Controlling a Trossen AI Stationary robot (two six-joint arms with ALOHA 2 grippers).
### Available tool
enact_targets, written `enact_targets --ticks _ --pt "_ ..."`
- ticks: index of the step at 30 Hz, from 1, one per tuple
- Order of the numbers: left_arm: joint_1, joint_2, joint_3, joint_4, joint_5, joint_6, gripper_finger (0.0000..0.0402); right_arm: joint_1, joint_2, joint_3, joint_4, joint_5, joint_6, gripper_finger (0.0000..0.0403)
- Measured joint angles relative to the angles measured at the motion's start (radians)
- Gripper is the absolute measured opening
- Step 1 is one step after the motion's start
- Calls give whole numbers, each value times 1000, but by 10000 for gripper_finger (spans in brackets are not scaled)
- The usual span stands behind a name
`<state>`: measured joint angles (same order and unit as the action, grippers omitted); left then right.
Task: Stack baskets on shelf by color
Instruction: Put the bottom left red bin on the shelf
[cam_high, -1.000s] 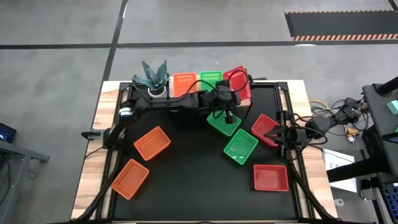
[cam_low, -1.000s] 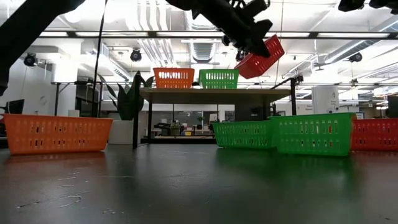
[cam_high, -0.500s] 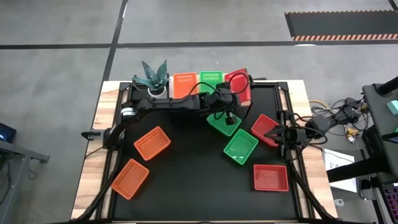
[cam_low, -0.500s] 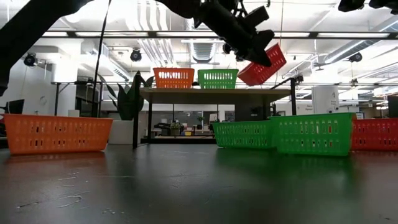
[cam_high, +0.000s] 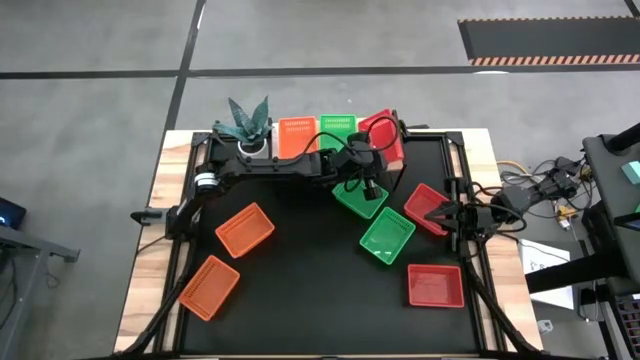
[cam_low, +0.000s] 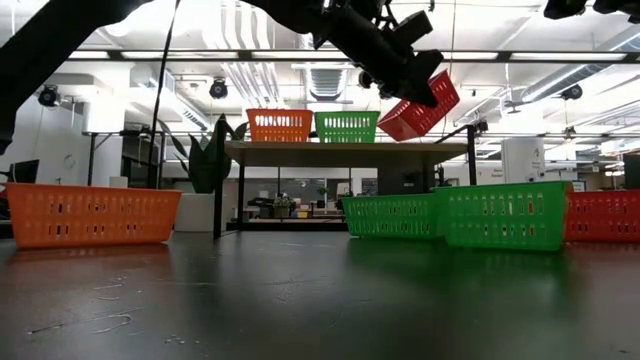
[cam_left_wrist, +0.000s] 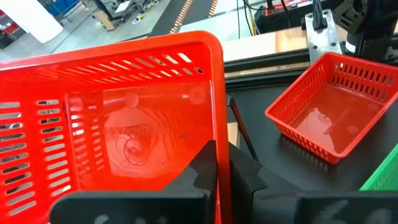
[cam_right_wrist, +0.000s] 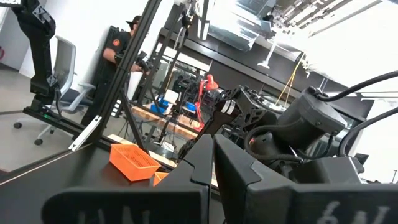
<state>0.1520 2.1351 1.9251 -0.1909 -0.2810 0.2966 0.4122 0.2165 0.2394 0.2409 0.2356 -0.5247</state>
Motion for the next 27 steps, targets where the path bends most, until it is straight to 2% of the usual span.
enact_targets --ticks 6,19,27 --pt "2 0 0 1 23 5 6 0 0 0 0 0 0 9" --pt "13 0 -2 49 26 -3 97 0 0 0 -1 0 0 9" --pt "-17 -47 -3 23 17 -3 109 0 0 0 -7 1 11 9"
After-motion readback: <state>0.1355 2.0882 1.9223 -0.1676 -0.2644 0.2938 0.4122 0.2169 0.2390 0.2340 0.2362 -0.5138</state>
